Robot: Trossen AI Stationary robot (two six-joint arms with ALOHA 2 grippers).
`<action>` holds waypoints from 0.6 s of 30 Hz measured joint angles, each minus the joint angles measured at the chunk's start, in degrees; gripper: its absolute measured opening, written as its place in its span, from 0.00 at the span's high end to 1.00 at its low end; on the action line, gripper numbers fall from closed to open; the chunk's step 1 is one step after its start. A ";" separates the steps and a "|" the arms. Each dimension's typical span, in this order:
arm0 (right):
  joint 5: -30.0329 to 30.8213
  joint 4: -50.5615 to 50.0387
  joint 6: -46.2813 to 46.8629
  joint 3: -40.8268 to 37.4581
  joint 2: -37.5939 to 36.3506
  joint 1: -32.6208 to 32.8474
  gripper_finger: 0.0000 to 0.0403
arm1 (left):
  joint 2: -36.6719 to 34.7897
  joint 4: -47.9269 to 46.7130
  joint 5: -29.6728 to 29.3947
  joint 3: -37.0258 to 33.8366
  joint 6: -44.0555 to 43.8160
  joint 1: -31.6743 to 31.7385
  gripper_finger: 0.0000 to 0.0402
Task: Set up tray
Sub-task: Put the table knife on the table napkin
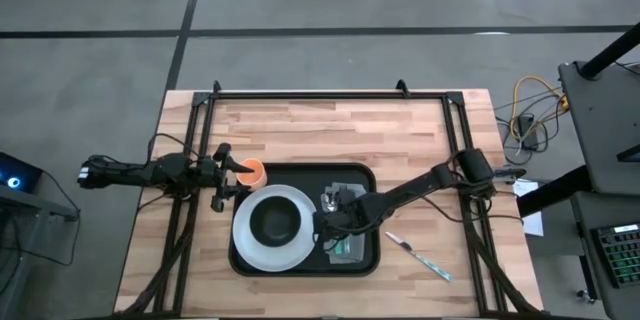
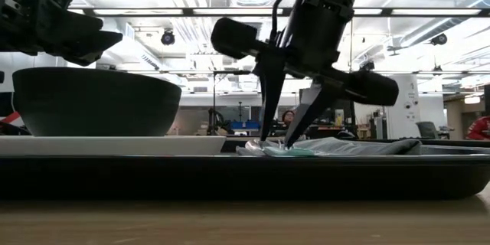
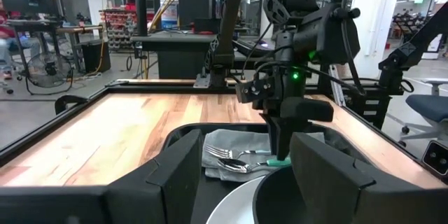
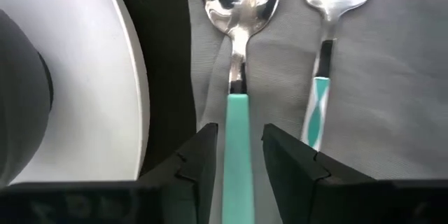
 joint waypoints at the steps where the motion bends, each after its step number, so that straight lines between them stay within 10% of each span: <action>1: 0.02 -0.43 -0.30 0.00 -0.28 0.00 0.74 | 0.00 0.00 0.00 0.02 0.00 0.02 0.51; 18: -0.07 -8.98 -12.46 0.09 -8.46 4.99 0.76 | 0.00 0.00 0.01 0.02 0.00 0.02 0.51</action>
